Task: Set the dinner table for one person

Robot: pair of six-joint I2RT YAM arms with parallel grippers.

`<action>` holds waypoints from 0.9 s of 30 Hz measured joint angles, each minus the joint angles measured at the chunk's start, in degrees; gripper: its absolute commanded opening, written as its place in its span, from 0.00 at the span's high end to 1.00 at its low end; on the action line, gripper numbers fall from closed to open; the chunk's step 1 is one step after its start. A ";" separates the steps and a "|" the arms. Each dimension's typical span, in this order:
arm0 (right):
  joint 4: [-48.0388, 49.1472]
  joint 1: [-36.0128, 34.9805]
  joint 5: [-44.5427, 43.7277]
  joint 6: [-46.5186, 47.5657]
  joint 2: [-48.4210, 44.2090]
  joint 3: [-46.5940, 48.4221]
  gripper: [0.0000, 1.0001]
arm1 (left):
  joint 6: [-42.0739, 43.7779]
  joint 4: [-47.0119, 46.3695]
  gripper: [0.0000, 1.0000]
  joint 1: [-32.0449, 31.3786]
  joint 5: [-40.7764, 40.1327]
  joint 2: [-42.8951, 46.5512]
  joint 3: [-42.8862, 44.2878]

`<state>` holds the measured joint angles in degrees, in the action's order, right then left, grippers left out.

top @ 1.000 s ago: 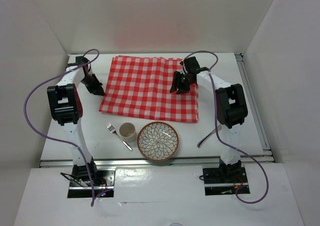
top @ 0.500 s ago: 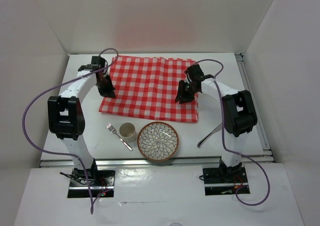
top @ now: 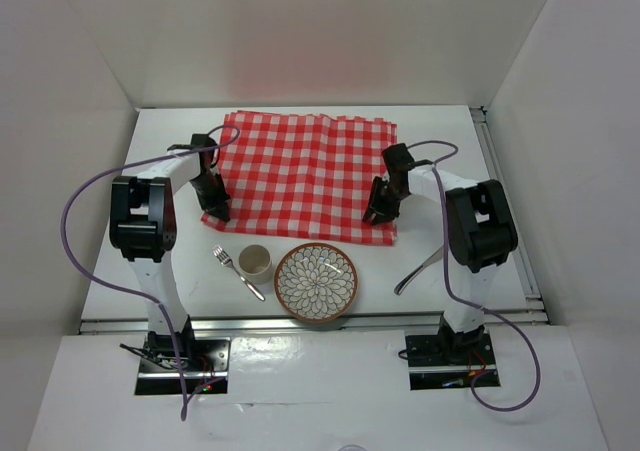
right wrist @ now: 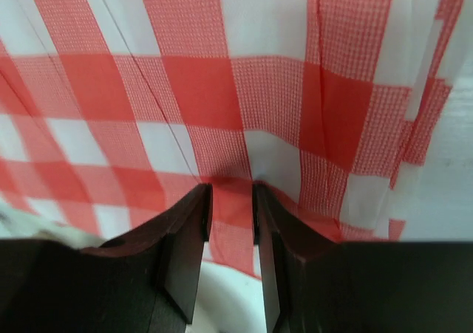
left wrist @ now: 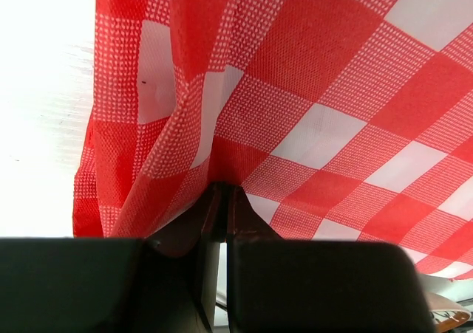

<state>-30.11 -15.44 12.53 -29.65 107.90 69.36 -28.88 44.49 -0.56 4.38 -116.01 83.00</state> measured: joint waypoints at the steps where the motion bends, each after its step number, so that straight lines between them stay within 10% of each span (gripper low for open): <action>1: -0.09 0.50 0.35 -0.61 1.11 0.28 0.60 | 0.00 0.02 0.95 -0.02 0.00 -0.07 0.00; 15: -3.52 6.38 3.91 -3.93 10.64 13.27 0.60 | -1.25 1.99 0.88 -0.68 2.84 -5.33 8.13; 27: 2.69 6.49 2.01 -5.03 6.58 6.56 0.60 | 0.17 -3.15 0.87 -1.66 4.46 -1.55 1.99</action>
<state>-27.42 -8.95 14.55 -34.68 114.48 75.92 -28.71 41.34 -2.22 8.84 -117.56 84.99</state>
